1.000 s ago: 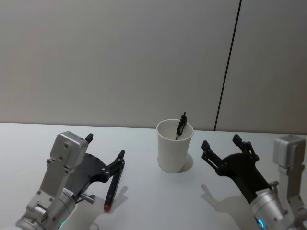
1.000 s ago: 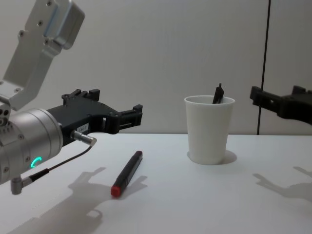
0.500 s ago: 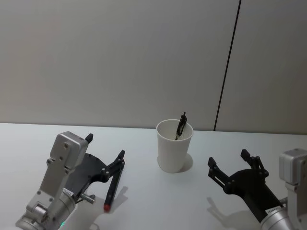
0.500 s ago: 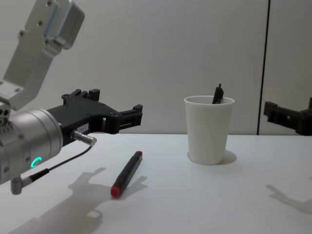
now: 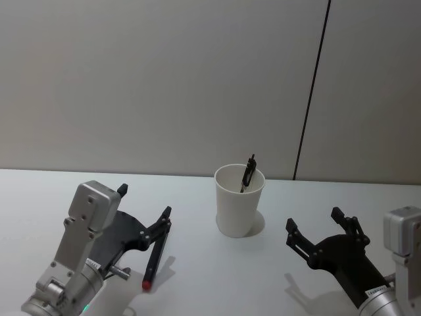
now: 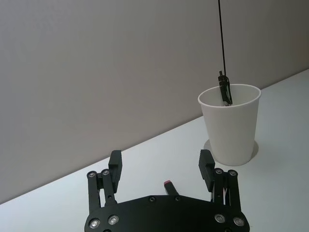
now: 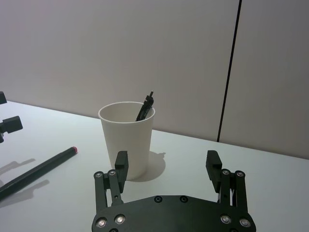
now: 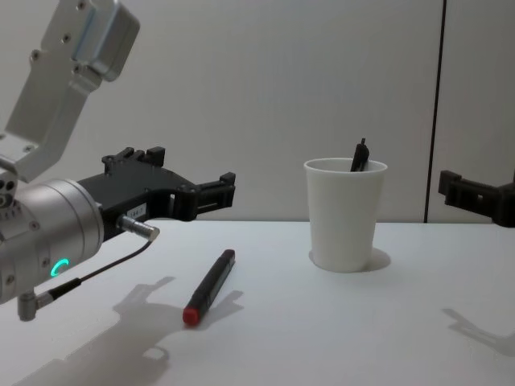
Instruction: Place the pen into the pen holder.
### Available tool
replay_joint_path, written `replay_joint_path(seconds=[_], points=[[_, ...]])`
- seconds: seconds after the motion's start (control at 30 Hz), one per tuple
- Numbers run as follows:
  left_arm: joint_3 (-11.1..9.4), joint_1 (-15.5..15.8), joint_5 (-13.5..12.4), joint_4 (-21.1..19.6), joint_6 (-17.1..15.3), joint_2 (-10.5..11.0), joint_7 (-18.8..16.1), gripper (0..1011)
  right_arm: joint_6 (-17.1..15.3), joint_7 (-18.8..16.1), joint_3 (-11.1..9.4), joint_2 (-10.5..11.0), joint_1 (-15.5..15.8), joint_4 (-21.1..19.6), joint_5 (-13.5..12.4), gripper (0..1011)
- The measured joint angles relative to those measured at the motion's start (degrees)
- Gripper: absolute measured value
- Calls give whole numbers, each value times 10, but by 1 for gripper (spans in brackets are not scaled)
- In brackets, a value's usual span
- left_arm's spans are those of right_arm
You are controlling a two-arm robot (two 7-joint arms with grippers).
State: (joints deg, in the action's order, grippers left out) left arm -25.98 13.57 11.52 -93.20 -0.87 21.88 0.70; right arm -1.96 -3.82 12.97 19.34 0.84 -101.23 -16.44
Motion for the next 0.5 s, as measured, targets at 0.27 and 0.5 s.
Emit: replay_joint_path(seconds=[0.27, 0.5], points=[[6, -4, 13, -9, -24, 3, 12, 1002, 0, 0, 0, 0, 0, 0, 0, 1001], [13, -13, 34, -25, -62, 7, 26, 1002, 0, 0, 0, 0, 0, 0, 0, 1001]])
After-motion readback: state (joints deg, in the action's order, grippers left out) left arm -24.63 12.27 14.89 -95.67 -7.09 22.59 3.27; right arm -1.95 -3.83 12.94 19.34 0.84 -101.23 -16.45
